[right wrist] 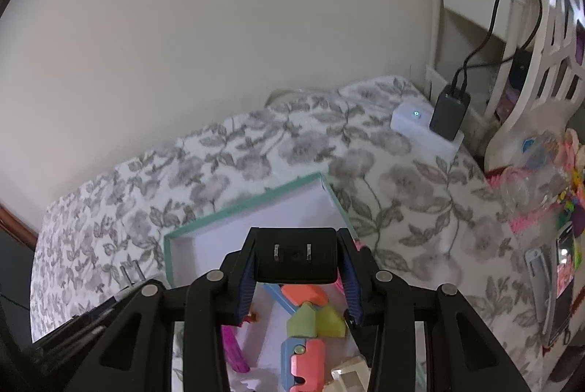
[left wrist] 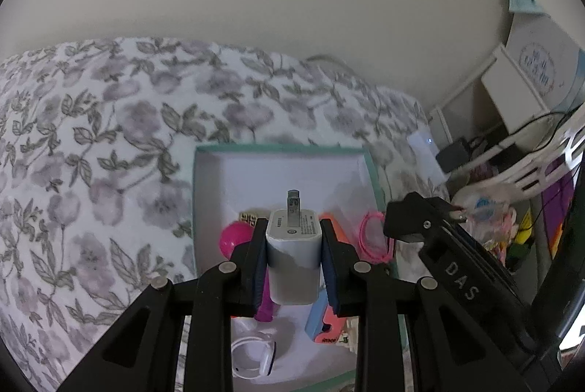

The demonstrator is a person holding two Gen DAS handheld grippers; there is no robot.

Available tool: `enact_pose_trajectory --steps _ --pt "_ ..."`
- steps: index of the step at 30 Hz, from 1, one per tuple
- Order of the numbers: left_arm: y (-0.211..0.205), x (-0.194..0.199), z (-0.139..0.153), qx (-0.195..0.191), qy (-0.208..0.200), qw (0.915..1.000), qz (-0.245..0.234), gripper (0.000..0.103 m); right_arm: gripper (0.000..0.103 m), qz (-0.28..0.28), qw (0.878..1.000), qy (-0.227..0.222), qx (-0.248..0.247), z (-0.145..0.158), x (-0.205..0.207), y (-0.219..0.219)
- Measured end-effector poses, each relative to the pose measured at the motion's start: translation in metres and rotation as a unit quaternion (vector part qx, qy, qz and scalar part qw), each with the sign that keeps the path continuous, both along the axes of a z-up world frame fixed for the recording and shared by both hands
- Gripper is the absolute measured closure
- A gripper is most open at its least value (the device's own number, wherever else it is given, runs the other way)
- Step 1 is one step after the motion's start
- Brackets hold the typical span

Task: Organize rigid objects
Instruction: 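Carry both chargers over the tray and open both tools to drop them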

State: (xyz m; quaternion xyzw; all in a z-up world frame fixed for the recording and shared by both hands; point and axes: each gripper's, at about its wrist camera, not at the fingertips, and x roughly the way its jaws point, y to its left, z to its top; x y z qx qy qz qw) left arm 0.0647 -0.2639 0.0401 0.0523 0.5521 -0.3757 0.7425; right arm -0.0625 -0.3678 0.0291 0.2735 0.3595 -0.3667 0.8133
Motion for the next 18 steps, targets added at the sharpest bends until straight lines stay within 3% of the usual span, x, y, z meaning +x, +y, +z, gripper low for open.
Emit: enact_pose_trajectory --steps 18 --pt "-0.023 -0.015 -0.050 0.089 -0.001 0.9957 -0.026 0.075 0.060 0.004 0.994 0.070 0.081 -0.070 0.003 -0.014"
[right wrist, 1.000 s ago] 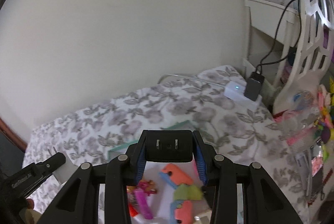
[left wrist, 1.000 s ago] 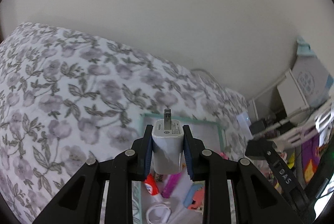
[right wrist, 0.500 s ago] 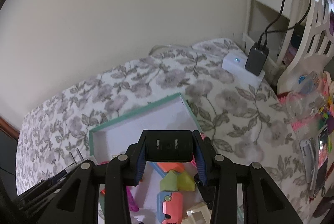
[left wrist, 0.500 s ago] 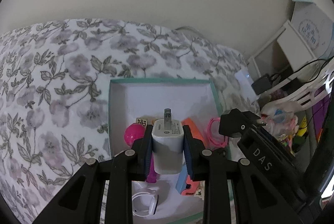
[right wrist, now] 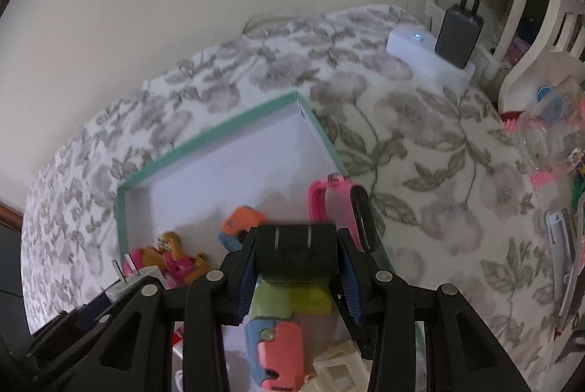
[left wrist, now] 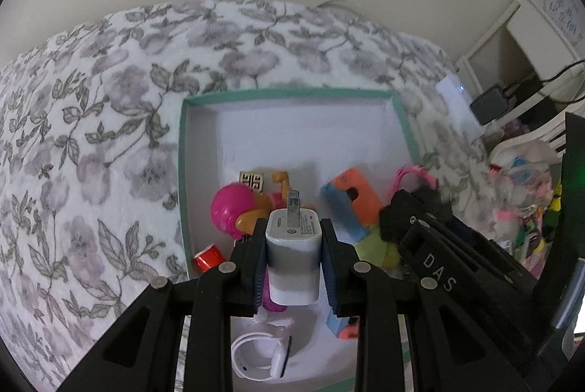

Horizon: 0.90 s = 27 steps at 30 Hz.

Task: Organize rigid objects
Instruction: 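Carry both chargers over the tray and open both tools to drop them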

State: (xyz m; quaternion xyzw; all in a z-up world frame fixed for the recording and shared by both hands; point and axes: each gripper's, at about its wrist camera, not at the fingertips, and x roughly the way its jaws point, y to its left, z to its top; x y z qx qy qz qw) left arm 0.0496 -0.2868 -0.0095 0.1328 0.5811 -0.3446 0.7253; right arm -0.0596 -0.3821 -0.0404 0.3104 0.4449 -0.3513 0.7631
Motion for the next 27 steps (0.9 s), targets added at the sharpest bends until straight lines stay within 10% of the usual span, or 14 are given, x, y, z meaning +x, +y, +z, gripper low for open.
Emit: enact_pose_trajectory --steps 27 --pt "0.015 0.014 0.037 -0.035 -0.011 0.9990 0.024 0.053 0.056 0.010 0.999 -0.023 -0.030 0.045 -0.002 0.005"
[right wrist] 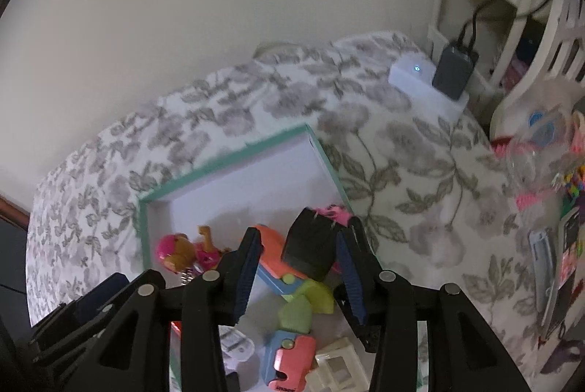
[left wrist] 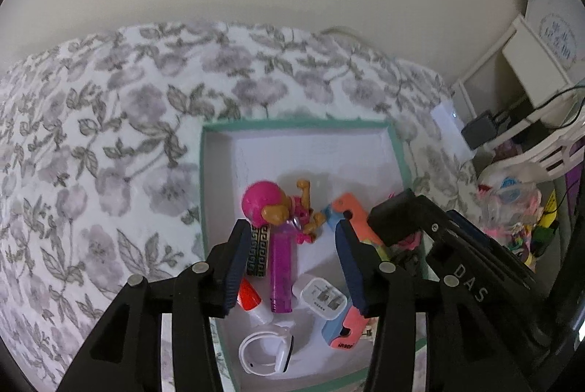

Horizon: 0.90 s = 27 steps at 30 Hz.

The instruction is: Organize rigid objects

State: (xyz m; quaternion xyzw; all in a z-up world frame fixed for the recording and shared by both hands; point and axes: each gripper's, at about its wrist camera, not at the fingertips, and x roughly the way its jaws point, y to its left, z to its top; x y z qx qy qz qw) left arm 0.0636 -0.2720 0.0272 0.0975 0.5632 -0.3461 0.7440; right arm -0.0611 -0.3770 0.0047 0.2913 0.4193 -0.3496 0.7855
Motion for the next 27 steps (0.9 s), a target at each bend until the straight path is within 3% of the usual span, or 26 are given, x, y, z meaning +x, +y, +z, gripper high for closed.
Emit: enact_pose_trajectory --steps 9,12,17,19,20,21,25,27 --pt "0.020 0.014 0.025 -0.008 -0.037 0.9986 0.037 0.051 0.055 0.004 0.999 -0.021 -0.039 0.032 -0.003 0.008" --pt "0.024 0.020 0.027 -0.005 -0.040 0.9979 0.050 0.051 0.044 0.001 0.999 -0.017 -0.043 0.032 -0.003 0.009" --pt "0.030 0.029 0.025 0.007 -0.045 0.9965 0.070 0.051 0.041 0.000 0.999 -0.010 -0.043 0.029 -0.003 0.008" --pt "0.035 0.033 0.024 0.014 -0.048 0.9954 0.082 0.041 0.036 0.001 0.999 -0.007 -0.044 0.027 -0.002 0.008" --pt "0.037 0.036 0.023 0.017 -0.049 0.9946 0.090 0.028 0.034 0.001 0.999 -0.006 -0.044 0.027 -0.002 0.008" --pt "0.039 0.039 0.022 0.019 -0.051 0.9938 0.097 0.023 0.030 0.003 0.999 -0.005 -0.044 0.026 -0.001 0.008" --pt "0.047 0.046 0.021 0.023 -0.052 0.9921 0.112 0.022 0.022 0.015 0.999 0.007 -0.049 0.022 0.004 0.010" --pt "0.050 0.050 0.018 0.027 -0.049 0.9910 0.121 0.013 0.020 0.019 0.998 0.012 -0.052 0.021 0.007 0.012"
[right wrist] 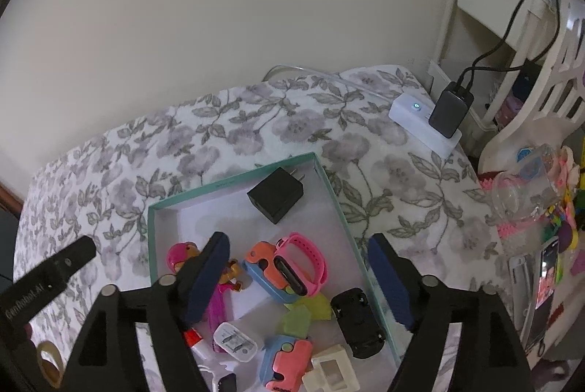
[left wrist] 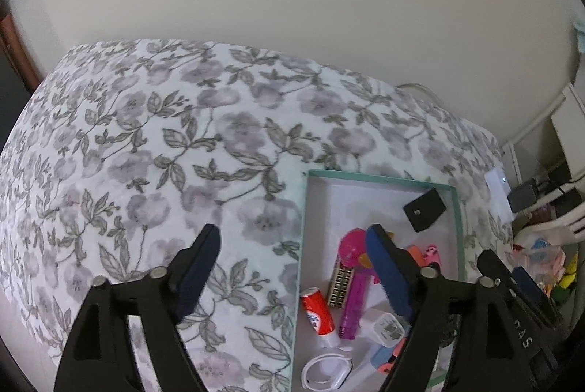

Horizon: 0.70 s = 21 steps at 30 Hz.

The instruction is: Organize rigid objects

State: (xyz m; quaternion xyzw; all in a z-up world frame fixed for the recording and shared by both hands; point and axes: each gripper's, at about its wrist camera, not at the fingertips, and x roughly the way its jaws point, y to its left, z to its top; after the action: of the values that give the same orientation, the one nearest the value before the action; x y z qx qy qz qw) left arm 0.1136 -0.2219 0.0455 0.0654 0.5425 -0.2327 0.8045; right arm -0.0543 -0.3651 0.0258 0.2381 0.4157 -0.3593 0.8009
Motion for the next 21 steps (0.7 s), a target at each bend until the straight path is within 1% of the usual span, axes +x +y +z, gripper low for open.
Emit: enact_pose_trajectory --steps 1,5,6,7,8,10,15,21 --pt "0.001 0.001 -0.001 0.002 0.001 1.0000 0.004 0.011 0.020 0.002 1.000 0.001 0.000 -0.001 0.001 0.001" --pt "0.005 0.006 -0.007 0.013 0.005 0.9997 0.018 0.011 0.019 0.008 1.000 0.010 -0.003 -0.004 0.005 0.003" --pt "0.006 0.006 -0.007 0.014 0.005 0.9997 0.019 0.011 0.013 0.008 1.000 0.011 -0.003 -0.005 0.006 0.003" --pt "0.006 0.007 -0.008 0.016 0.004 0.9997 0.020 0.010 0.004 0.008 1.000 0.013 -0.003 -0.006 0.006 0.003" --pt "0.006 0.007 -0.008 0.018 0.001 0.9996 0.022 0.009 0.002 0.009 1.000 0.013 -0.002 -0.007 0.007 0.003" --pt "0.007 0.007 -0.008 0.023 -0.004 0.9994 0.024 0.003 0.001 0.009 1.000 0.011 -0.002 -0.008 0.007 0.004" --pt "0.009 0.008 -0.005 0.032 -0.015 0.9990 0.027 0.002 0.001 0.009 1.000 0.013 0.002 -0.011 0.008 0.005" --pt "0.013 0.006 0.003 0.027 -0.027 0.9989 0.029 0.002 0.001 0.017 1.000 0.011 0.005 -0.011 0.009 0.011"
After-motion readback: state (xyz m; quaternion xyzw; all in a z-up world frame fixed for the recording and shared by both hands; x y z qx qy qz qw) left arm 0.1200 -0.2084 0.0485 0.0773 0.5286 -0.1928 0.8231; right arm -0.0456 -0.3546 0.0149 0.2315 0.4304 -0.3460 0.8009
